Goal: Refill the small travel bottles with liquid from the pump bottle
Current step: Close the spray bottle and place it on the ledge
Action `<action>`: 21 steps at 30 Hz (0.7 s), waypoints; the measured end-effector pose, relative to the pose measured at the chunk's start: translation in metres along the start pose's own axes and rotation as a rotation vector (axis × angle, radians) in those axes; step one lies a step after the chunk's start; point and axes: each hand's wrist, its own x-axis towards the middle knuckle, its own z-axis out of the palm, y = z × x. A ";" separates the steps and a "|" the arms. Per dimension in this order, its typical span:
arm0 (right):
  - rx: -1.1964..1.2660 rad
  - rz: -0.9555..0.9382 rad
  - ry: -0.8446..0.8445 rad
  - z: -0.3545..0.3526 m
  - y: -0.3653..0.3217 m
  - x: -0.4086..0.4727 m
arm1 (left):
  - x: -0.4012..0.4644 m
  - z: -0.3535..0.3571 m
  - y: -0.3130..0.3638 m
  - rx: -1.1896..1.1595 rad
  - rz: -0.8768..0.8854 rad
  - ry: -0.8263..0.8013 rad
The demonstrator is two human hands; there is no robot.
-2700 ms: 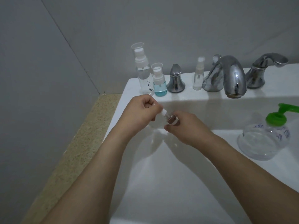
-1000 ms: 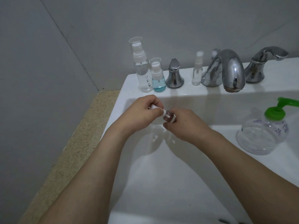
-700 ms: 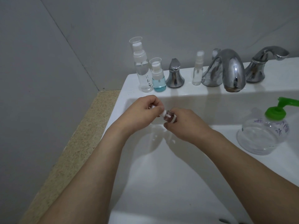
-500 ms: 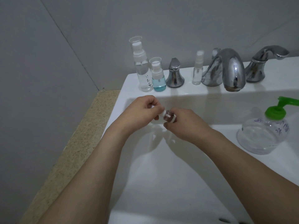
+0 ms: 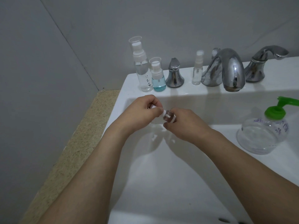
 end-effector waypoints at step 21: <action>0.103 -0.001 -0.117 -0.002 0.000 -0.001 | 0.002 -0.001 -0.005 0.015 0.125 -0.027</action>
